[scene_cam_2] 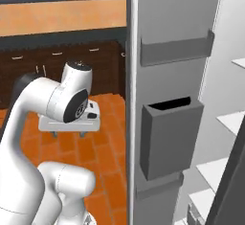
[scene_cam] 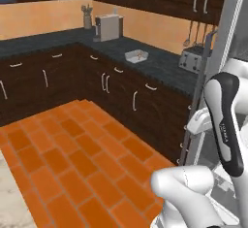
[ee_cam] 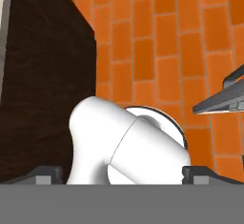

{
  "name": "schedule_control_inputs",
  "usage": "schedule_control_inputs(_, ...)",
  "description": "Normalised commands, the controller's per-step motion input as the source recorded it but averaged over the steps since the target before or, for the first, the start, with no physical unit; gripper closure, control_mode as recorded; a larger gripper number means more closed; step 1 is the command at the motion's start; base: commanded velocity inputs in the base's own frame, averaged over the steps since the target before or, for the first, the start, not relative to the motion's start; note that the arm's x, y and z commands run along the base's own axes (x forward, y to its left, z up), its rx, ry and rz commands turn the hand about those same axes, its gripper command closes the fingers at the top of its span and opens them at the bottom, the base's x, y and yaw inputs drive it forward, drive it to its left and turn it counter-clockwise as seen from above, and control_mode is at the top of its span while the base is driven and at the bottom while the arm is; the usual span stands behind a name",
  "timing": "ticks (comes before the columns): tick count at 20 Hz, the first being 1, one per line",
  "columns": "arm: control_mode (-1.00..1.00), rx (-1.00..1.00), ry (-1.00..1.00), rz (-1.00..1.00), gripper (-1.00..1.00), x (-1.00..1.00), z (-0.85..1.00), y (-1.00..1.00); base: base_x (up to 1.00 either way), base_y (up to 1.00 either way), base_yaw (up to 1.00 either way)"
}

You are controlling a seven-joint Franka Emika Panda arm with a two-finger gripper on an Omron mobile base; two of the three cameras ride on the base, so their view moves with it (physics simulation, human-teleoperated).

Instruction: Take the meat container that has the chicken drumstick and place it on the second highest rack of the freezer. Then take the vegetable container that has the carrot and tomato and place it on the highest rack of the freezer.

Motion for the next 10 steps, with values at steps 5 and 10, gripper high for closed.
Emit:
schedule_control_inputs(5,1.00,0.00,0.00,0.00,-1.00,0.00,0.00,0.00,-0.01,0.63,0.69)
schedule_control_inputs(10,1.00,0.00,0.00,0.00,-1.00,0.00,0.00,0.00,0.30,0.56,0.24)
